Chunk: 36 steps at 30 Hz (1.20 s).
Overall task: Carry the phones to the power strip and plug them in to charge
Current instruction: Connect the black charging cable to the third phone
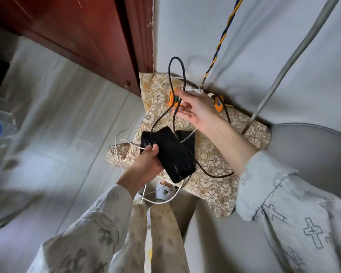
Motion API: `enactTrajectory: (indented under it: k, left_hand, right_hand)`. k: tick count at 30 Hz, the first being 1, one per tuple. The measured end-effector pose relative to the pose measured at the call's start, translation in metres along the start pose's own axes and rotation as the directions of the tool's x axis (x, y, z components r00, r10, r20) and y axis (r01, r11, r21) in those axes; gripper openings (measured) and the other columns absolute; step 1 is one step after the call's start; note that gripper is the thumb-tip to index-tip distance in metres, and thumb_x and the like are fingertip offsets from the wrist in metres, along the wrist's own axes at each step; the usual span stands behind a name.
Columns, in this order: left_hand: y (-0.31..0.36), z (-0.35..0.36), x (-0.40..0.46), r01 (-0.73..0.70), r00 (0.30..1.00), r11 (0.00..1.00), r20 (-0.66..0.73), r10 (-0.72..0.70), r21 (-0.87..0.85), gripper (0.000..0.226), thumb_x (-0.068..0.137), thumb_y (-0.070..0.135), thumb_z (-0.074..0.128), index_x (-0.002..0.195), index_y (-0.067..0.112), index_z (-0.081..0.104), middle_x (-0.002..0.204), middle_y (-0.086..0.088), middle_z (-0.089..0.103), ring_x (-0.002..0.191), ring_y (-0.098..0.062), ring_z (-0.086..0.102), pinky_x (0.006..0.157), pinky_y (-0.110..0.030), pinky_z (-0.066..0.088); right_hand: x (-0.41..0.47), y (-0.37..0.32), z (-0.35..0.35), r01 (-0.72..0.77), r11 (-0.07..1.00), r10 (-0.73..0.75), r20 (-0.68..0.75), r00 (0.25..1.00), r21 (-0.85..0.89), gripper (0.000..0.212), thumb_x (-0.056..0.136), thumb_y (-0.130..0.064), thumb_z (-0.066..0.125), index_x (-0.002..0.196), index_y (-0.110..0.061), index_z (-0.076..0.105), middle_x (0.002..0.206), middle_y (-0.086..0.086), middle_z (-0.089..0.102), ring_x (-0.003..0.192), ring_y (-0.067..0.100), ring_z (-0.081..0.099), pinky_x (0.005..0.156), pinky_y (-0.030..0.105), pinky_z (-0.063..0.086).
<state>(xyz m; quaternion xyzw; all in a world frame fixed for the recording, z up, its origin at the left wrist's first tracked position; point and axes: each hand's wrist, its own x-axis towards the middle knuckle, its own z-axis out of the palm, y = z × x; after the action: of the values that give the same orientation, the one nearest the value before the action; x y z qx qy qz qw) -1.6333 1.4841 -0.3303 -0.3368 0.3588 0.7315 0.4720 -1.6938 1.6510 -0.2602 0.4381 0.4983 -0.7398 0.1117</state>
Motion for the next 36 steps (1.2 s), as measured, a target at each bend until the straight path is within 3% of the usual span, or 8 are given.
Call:
enactTrajectory:
  k: [3, 8, 12, 15, 23, 26, 30, 36]
  left_hand:
    - [-0.008, 0.003, 0.003, 0.033, 0.999, 0.997, 0.027, -0.031, -0.073, 0.028, 0.100, 0.019, 0.027, 0.118, 0.009, 0.046, 0.140, -0.013, 0.046, 0.125, -0.026, 0.046, 0.093, -0.038, 0.045]
    - [-0.007, 0.017, 0.008, -0.067, 0.998, 0.998, -0.009, 0.067, 0.017, 0.022, 0.099, 0.023, 0.028, 0.105, 0.015, 0.048, 0.146, -0.017, 0.036, 0.132, -0.029, 0.040, 0.088, -0.031, 0.051]
    - [0.000, 0.014, 0.007, -0.084, 0.996, 0.996, -0.012, 0.083, -0.044, 0.023, 0.099, 0.021, 0.031, 0.104, 0.017, 0.053, 0.128, -0.011, 0.054, 0.095, -0.017, 0.067, 0.063, -0.026, 0.056]
    - [0.003, 0.004, 0.003, -0.144, 0.988, 0.989, -0.057, 0.145, 0.030, 0.026, 0.099, 0.019, 0.033, 0.120, 0.012, 0.047, 0.117, -0.011, 0.059, 0.088, -0.019, 0.065, 0.066, -0.032, 0.057]
    - [0.029, -0.001, -0.018, -0.166, 0.976, 0.981, -0.126, 0.178, 0.104, 0.029, 0.099, 0.020, 0.030, 0.120, 0.008, 0.048, 0.105, -0.008, 0.062, 0.101, -0.026, 0.059, 0.074, -0.036, 0.051]
    - [0.035, 0.002, -0.022, -0.179, 0.978, 0.978, -0.091, 0.188, 0.107, 0.025, 0.099, 0.019, 0.030, 0.105, 0.013, 0.054, 0.101, -0.006, 0.066, 0.092, -0.020, 0.066, 0.071, -0.034, 0.054]
    - [0.034, 0.005, -0.030, -0.179, 0.981, 0.978, -0.056, 0.186, 0.110, 0.025, 0.099, 0.018, 0.032, 0.104, 0.013, 0.055, 0.083, -0.001, 0.075, 0.079, -0.015, 0.072, 0.063, -0.029, 0.058]
    - [0.031, -0.001, -0.045, -0.186, 0.979, 0.977, -0.058, 0.193, 0.104, 0.030, 0.099, 0.017, 0.033, 0.122, 0.006, 0.047, 0.097, -0.007, 0.069, 0.081, -0.017, 0.071, 0.062, -0.028, 0.058]
  right_hand:
    - [0.000, 0.002, -0.009, -0.013, 0.998, 0.013, -0.008, 1.000, -0.061, 0.009, 0.086, -0.011, 0.060, 0.081, -0.007, 0.066, 0.061, 0.003, 0.055, 0.059, 0.014, 0.054, 0.094, 0.047, 0.048]
    - [-0.001, -0.005, -0.019, -0.038, 0.999, 0.036, 0.048, 0.998, 0.036, 0.018, 0.091, -0.009, 0.051, 0.077, -0.004, 0.061, 0.065, 0.008, 0.058, 0.069, 0.019, 0.060, 0.070, 0.030, 0.056]
    - [-0.001, -0.008, -0.023, -0.059, 0.991, 0.056, 0.033, 0.998, 0.116, 0.016, 0.092, -0.007, 0.047, 0.085, -0.002, 0.060, 0.072, 0.010, 0.061, 0.074, 0.021, 0.062, 0.071, 0.030, 0.054]
    - [-0.010, 0.004, -0.026, -0.019, 0.995, 0.016, -0.031, 0.999, -0.100, 0.018, 0.092, -0.008, 0.047, 0.106, 0.000, 0.056, 0.083, 0.009, 0.063, 0.081, 0.021, 0.062, 0.075, 0.029, 0.054]
    - [-0.090, 0.071, -0.052, 0.097, 0.917, -0.080, 0.061, 0.995, -0.387, 0.019, 0.092, -0.009, 0.046, 0.082, -0.005, 0.061, 0.068, 0.009, 0.066, 0.052, 0.014, 0.065, 0.050, 0.018, 0.053]
    - [-0.102, 0.111, -0.065, 0.035, 0.843, -0.008, 0.053, 0.999, -0.536, 0.019, 0.091, -0.009, 0.048, 0.091, 0.000, 0.064, 0.072, 0.011, 0.067, 0.056, 0.016, 0.065, 0.053, 0.020, 0.055]
    - [-0.080, 0.153, -0.072, 0.070, 0.497, -0.044, 0.055, 0.997, -0.865, 0.033, 0.091, -0.021, 0.048, 0.119, -0.004, 0.053, 0.074, 0.001, 0.057, 0.072, 0.019, 0.056, 0.067, 0.026, 0.048]
    - [-0.060, 0.174, -0.069, 0.135, 0.400, -0.075, 0.114, 0.991, -0.907, 0.031, 0.095, -0.020, 0.038, 0.069, -0.007, 0.049, 0.066, 0.006, 0.052, 0.049, 0.001, 0.050, 0.052, 0.027, 0.034]
